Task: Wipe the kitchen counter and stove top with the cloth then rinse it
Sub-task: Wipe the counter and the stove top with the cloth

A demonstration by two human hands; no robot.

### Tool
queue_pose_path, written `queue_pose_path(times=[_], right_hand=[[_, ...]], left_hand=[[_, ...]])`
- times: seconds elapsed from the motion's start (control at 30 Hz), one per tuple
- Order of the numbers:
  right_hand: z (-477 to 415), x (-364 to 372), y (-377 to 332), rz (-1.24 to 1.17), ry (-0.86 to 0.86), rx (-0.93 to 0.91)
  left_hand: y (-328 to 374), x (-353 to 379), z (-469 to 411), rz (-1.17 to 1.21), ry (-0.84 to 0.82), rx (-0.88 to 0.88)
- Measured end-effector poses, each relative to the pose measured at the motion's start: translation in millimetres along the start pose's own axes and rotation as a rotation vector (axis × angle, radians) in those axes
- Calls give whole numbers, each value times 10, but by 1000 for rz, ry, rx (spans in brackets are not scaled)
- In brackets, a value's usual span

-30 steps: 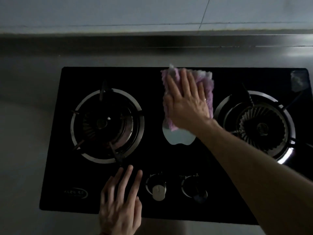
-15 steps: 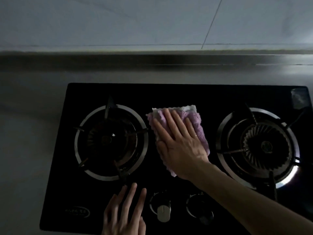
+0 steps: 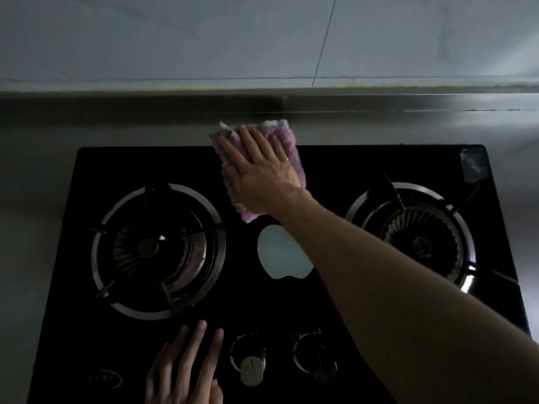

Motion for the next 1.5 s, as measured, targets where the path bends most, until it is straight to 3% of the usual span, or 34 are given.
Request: queue_pose_path(times=[0.1,0.2,0.37,0.47,0.63,0.7,0.8,0.87,0.97,1.5], right_hand=[[-14,-173,682,29,-13,170],[91,-294,1183,21,-67,291],[135,-279,1107,-53,-110,396],[186,-267,1122,-41,-82,385],[419,-118,787,46,-82,250],[654,-5,509,38,-61,114],[1046,176,248,5,-39,-50],[1196,225,280,15,-20,-72],[1360,267,362,56,-6,-109],[2136,428,565,-79,-73,-274]], left_hand=[[7,43,178,103,-138,-68],[-68,66,254,180,-174,-66],[-86,-9,190,311,-276,-43],[-103,-170,-50,593,-200,-157],[295,-395,-917,870,-119,-121],[488,-363,-1179,834,-176,-116],[560,-142,-1368,650,-398,-124],[526,39,-1376,520,-540,-67],[469,174,-1293,456,-574,32],[338,47,-1352,778,-629,-26]])
Point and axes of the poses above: each hand's wrist, its own z-axis away from the middle knuckle, its own x-axis out of the palm, y = z × x, the point moved 3 cm from there along -z, towards the middle knuckle, and after that the axes turned 9 degrees about x, right-handed, at the moved point
